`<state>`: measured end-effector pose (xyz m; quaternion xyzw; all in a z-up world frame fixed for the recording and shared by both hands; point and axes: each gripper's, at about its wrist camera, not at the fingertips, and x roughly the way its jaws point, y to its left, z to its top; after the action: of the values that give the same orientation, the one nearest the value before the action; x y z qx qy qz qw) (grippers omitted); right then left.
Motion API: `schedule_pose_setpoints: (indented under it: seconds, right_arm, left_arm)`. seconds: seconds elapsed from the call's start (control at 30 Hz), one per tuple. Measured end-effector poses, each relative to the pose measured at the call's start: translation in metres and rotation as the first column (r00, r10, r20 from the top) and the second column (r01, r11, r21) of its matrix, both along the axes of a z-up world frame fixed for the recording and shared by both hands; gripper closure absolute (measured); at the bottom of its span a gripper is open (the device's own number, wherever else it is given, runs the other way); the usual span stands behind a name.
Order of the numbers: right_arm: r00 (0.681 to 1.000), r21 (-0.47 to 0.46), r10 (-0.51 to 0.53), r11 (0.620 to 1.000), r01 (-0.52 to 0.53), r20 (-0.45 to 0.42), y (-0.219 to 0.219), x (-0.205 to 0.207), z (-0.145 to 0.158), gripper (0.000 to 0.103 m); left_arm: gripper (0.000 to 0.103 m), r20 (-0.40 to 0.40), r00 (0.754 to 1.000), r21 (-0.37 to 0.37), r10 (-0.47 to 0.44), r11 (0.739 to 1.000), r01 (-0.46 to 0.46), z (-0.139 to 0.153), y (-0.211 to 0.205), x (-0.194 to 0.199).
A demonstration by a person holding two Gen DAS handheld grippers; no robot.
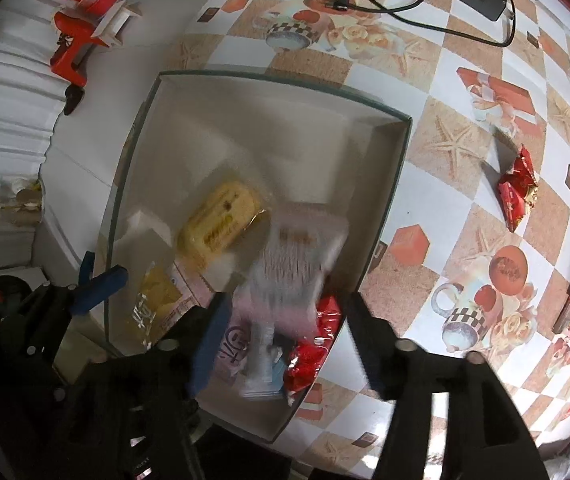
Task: Organize snacks
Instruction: 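Move both open tools back over the snack pile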
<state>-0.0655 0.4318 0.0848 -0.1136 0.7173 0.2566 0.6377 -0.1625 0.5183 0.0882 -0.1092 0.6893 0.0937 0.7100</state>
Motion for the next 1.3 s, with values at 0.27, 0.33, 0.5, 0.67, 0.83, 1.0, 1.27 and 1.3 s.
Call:
schedule_pose_setpoints:
  seconds: [0.27,0.33,0.5,0.67,0.83,1.0,1.27,1.3]
  right_arm:
    - [0.999,-0.001,-0.049,0.999,0.049,0.011,-0.022,0.005,0.002,0.000]
    - [0.998,-0.013,-0.062,0.998,0.062,-0.004,-0.031,0.006,-0.001,0.000]
    - [0.987,-0.056,-0.156,0.986,0.154,-0.033,-0.077,0.011,-0.013,0.000]
    - [0.959,-0.099,-0.278,0.957,0.272,-0.057,-0.138,0.014,-0.024,0.000]
    - [0.927,-0.140,-0.371,0.922,0.360,-0.059,-0.196,0.012,-0.032,0.000]
    - [0.890,-0.173,-0.450,0.885,0.432,-0.078,-0.248,0.003,-0.042,0.000]
    - [0.868,-0.191,-0.487,0.865,0.464,-0.096,-0.300,-0.016,-0.047,0.000]
    - [0.869,-0.192,-0.485,0.866,0.462,-0.095,-0.305,-0.018,-0.047,0.000]
  left_arm:
    - [0.024,-0.009,1.000,0.001,-0.015,1.000,0.015,0.004,-0.005,0.003]
    - [0.024,-0.015,1.000,-0.012,-0.017,1.000,0.016,0.006,-0.009,0.004]
    - [0.024,-0.011,0.998,-0.020,-0.068,0.998,0.067,0.013,-0.037,0.015]
    - [0.024,0.001,0.989,-0.045,-0.147,0.988,0.146,0.021,-0.074,0.031]
    - [0.024,0.006,0.971,-0.059,-0.240,0.969,0.240,0.026,-0.115,0.051]
    - [0.024,0.016,0.949,-0.064,-0.314,0.947,0.314,0.026,-0.151,0.072]
    - [0.024,0.002,0.953,-0.057,-0.302,0.952,0.302,0.005,-0.185,0.132]
    - [0.024,0.001,0.952,-0.047,-0.306,0.951,0.306,0.003,-0.189,0.140]
